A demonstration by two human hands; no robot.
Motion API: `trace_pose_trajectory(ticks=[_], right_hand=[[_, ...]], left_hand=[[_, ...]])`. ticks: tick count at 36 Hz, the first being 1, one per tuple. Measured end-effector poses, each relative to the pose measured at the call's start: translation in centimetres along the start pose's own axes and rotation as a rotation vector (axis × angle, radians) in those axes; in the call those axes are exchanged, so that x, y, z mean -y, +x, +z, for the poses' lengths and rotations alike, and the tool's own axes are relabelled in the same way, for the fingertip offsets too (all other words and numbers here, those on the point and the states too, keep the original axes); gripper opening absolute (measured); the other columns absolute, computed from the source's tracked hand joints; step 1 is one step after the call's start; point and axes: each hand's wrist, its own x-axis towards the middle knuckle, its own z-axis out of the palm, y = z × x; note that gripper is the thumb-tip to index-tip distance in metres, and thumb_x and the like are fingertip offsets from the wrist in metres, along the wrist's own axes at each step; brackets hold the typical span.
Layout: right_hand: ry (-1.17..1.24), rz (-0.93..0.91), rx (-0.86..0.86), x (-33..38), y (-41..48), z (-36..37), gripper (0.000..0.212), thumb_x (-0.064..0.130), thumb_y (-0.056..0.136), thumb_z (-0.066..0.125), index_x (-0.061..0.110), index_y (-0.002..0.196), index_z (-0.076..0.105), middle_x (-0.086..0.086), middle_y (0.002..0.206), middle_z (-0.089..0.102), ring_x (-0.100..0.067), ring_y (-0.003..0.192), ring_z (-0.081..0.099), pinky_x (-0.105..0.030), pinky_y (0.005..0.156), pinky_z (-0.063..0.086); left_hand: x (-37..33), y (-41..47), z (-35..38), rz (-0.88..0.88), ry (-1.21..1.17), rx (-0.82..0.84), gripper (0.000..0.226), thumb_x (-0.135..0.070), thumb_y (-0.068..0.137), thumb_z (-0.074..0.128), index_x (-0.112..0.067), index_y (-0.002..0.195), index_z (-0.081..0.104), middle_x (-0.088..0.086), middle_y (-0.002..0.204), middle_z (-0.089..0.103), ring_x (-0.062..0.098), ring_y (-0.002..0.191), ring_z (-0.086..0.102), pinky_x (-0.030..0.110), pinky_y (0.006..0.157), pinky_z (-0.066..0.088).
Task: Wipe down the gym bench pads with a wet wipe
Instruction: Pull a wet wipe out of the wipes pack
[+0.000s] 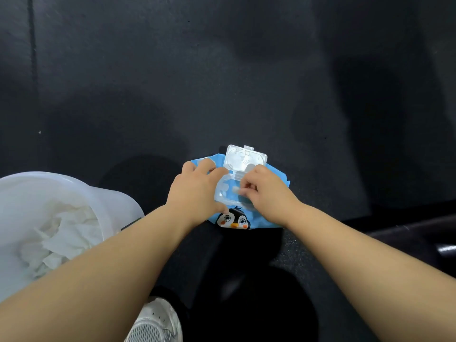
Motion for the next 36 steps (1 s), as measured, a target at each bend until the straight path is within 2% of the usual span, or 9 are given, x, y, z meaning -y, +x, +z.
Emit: trace_pose_trajectory(ticks=[6, 11, 15, 17, 20, 23, 27, 30, 36], right_hand=[[0.310, 0.097, -0.008, -0.1, -1.6, -1.1, 0.019, 0.023, 0.086, 0.066, 0.012, 0.072, 0.059, 0.000, 0.089, 0.054, -0.007, 0.075, 0.052, -0.007, 0.072, 0.041], [0.885, 0.200, -0.053, -0.6, -1.8, -2.2, 0.015, 0.002, 0.092, 0.055, 0.009, 0.079, 0.057, 0.001, 0.103, 0.064, -0.023, 0.097, 0.063, -0.046, 0.083, 0.056], [0.770, 0.153, -0.075, -1.2, -1.9, -3.7, 0.019, 0.006, 0.094, 0.053, 0.016, 0.078, 0.054, -0.003, 0.104, 0.071, -0.032, 0.106, 0.062, -0.051, 0.096, 0.048], [0.845, 0.190, -0.175, -1.2, -1.8, -4.0, 0.019, 0.011, 0.093, 0.055, 0.017, 0.075, 0.053, -0.020, 0.091, 0.065, -0.043, 0.100, 0.063, -0.055, 0.095, 0.047], [0.999, 0.204, -0.378, -0.7, -1.5, -5.0, 0.022, 0.012, 0.097, 0.049, 0.016, 0.075, 0.044, -0.009, 0.079, 0.048, -0.022, 0.066, 0.068, -0.045, 0.073, 0.051], [0.689, 0.162, -0.430, -0.5, -1.5, -6.1, 0.019, 0.017, 0.092, 0.052, 0.018, 0.076, 0.042, -0.001, 0.075, 0.046, -0.014, 0.058, 0.047, -0.035, 0.058, 0.045], [-0.042, 0.000, -0.154, -0.2, -1.7, -5.3, 0.005, 0.034, 0.088, 0.059, 0.031, 0.092, 0.057, 0.007, 0.098, 0.060, -0.016, 0.089, 0.056, -0.034, 0.080, 0.047], [-0.427, -0.142, -0.003, 0.2, -1.6, -3.1, 0.019, 0.038, 0.094, 0.048, 0.031, 0.101, 0.065, 0.007, 0.104, 0.056, -0.018, 0.097, 0.056, -0.031, 0.078, 0.046], [-0.625, -0.247, 0.037, 0.1, -0.3, -0.7, 0.022, 0.022, 0.095, 0.046, 0.014, 0.101, 0.065, 0.000, 0.098, 0.048, -0.024, 0.086, 0.051, -0.028, 0.059, 0.030]], left_hand=[[-0.1, -0.1, 0.3, -0.026, -0.032, -0.015, 0.075, -0.051, 0.069, 0.074, -0.040, 0.133, 0.037, -0.014, 0.127, 0.036, 0.020, 0.103, 0.034, 0.030, 0.079, 0.044], [0.1, -0.1, 0.5, -0.016, -0.086, 0.011, 0.084, -0.063, 0.060, 0.074, -0.043, 0.132, 0.037, -0.017, 0.125, 0.035, 0.019, 0.105, 0.031, 0.034, 0.086, 0.045], [-0.2, -0.2, 0.1, -0.044, -0.157, 0.021, 0.078, -0.067, 0.064, 0.069, -0.044, 0.132, 0.038, -0.017, 0.125, 0.036, 0.018, 0.108, 0.030, 0.035, 0.089, 0.044], [-0.5, -0.2, -0.2, -0.054, -0.176, 0.017, 0.075, -0.063, 0.066, 0.070, -0.043, 0.131, 0.040, -0.016, 0.125, 0.038, 0.019, 0.107, 0.032, 0.034, 0.089, 0.043], [-0.6, -0.1, -0.2, -0.052, -0.146, 0.016, 0.076, -0.063, 0.066, 0.070, -0.042, 0.132, 0.040, -0.015, 0.124, 0.039, 0.020, 0.106, 0.033, 0.035, 0.090, 0.043], [-0.7, -0.2, -0.1, -0.061, -0.144, 0.008, 0.076, -0.061, 0.066, 0.071, -0.041, 0.132, 0.041, -0.015, 0.123, 0.039, 0.020, 0.106, 0.033, 0.034, 0.088, 0.044], [-0.7, -0.2, -0.1, -0.058, -0.128, 0.004, 0.077, -0.057, 0.064, 0.074, -0.038, 0.131, 0.042, -0.012, 0.122, 0.040, 0.021, 0.104, 0.034, 0.034, 0.086, 0.044], [-0.5, -0.1, 0.0, -0.052, -0.087, -0.005, 0.078, -0.055, 0.065, 0.076, -0.039, 0.133, 0.040, -0.012, 0.124, 0.038, 0.022, 0.102, 0.035, 0.033, 0.086, 0.044], [-0.7, 0.1, 0.3, -0.054, -0.075, -0.033, 0.080, -0.054, 0.064, 0.077, -0.038, 0.133, 0.040, -0.011, 0.125, 0.038, 0.021, 0.100, 0.035, 0.032, 0.084, 0.044]])
